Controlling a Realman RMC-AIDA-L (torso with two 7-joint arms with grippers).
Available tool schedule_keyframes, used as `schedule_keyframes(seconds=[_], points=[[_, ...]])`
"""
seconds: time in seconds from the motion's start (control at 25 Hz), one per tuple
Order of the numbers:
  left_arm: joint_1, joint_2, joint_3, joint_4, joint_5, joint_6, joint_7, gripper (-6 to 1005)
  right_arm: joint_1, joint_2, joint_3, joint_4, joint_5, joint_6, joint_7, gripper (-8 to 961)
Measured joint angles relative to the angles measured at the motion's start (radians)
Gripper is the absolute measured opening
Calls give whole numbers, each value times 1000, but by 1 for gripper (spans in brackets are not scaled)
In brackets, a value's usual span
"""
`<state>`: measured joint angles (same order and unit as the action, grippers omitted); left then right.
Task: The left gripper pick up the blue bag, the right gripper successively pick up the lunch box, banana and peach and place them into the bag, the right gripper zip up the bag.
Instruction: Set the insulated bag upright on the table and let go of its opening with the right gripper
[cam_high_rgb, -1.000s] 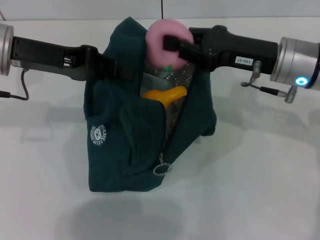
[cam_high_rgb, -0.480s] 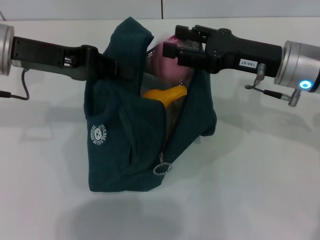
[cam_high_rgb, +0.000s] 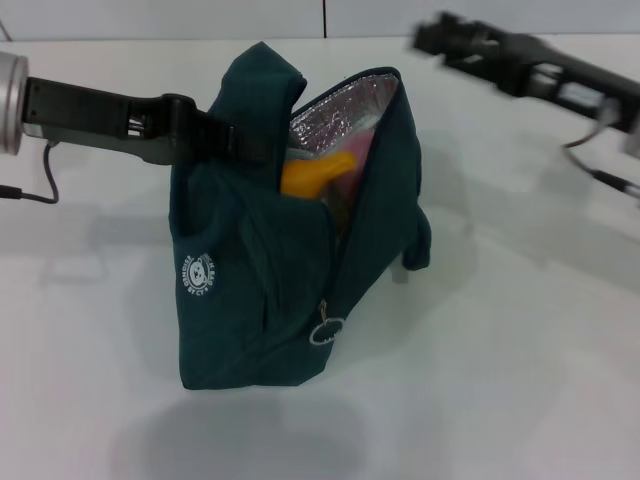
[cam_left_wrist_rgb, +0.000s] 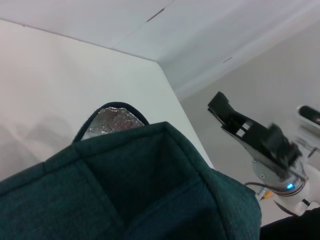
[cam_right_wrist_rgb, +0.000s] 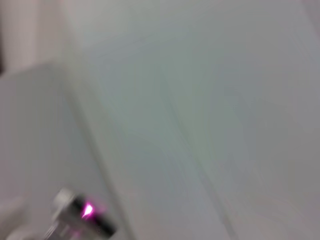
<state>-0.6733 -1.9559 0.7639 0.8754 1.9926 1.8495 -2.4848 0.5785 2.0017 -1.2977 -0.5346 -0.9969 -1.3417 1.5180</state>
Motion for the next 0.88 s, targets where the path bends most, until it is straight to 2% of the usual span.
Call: schedule_keyframes(seconds=[0.2,0.32,0.44,0.6,0.88], points=[[-1,2,0,0,0,0,6,35,-91,-26,35,8,-2,-5,185,779],[-5,1,0,0,0,0,6,35,-114,-20,26,41,-5,-1,251,773],[-8,-1,0,0,0,0,6,35,-85,-4,15,128,-9,6,274,763],[-12,-1,0,0,0,0,6,35,2,9,-7,252,-35,8,304,747],[-18,-3,0,0,0,-2,7,35,71,23,-34,300,-56,25,334,719]])
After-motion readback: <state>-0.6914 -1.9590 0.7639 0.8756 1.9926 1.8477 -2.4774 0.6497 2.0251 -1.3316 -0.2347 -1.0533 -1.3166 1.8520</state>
